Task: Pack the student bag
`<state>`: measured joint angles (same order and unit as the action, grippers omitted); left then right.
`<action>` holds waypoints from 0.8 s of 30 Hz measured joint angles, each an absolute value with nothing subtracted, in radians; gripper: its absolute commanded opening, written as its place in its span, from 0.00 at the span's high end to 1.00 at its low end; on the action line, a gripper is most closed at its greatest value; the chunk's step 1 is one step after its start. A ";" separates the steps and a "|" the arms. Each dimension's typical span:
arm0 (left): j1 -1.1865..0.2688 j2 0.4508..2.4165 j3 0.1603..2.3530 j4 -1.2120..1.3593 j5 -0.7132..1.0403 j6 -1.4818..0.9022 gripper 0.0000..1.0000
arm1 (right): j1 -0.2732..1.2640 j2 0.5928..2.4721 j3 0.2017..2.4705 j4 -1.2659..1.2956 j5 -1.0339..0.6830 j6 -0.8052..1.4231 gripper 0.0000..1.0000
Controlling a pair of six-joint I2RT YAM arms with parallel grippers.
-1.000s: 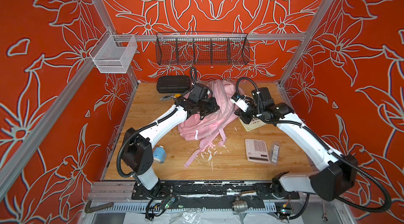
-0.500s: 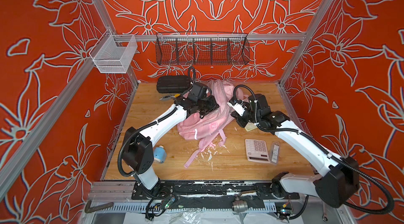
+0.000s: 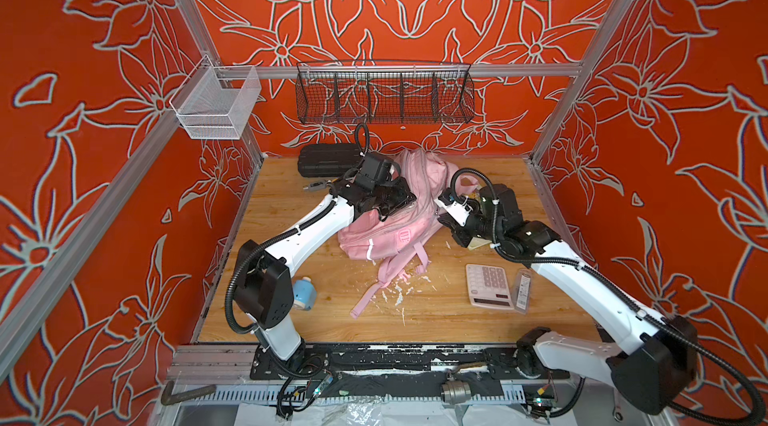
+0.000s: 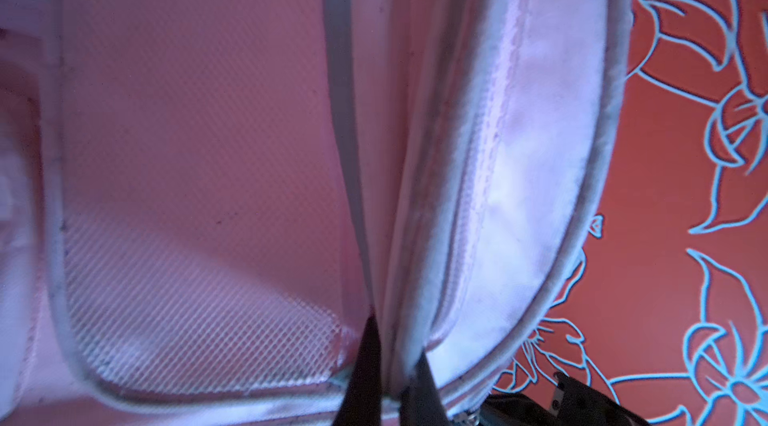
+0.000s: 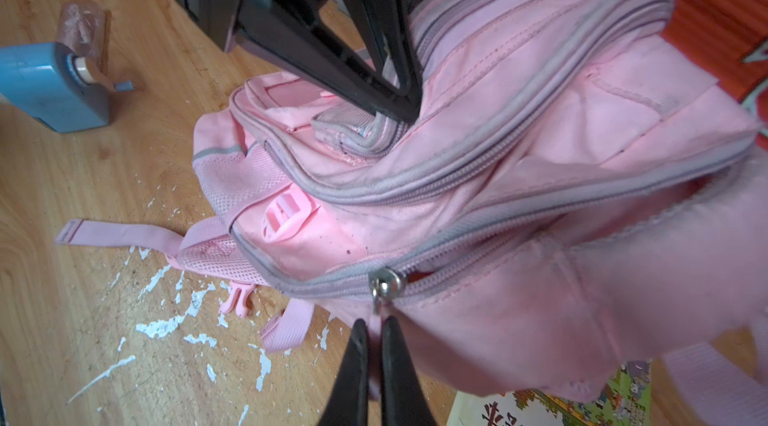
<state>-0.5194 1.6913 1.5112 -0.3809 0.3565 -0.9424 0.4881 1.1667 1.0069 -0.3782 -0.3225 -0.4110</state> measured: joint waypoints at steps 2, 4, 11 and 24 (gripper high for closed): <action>-0.517 1.692 1.514 -0.381 0.361 -0.938 1.00 | 0.488 1.161 1.007 -0.389 -0.322 -0.432 1.00; -0.516 1.692 1.515 -0.379 0.362 -0.936 1.00 | 0.488 1.161 1.007 -0.390 -0.319 -0.437 1.00; -0.503 1.692 1.515 -0.350 0.364 -0.937 1.00 | 0.471 1.161 1.005 -0.356 -0.283 -0.414 1.00; -0.496 1.692 1.515 -0.319 0.363 -0.917 1.00 | 0.398 1.170 1.014 -0.354 -0.239 -0.321 1.00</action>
<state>-0.4961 1.6917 1.5150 -0.3187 0.3626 -0.9169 0.3981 1.1698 1.0138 -0.3538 -0.2390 -0.3214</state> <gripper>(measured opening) 0.068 0.082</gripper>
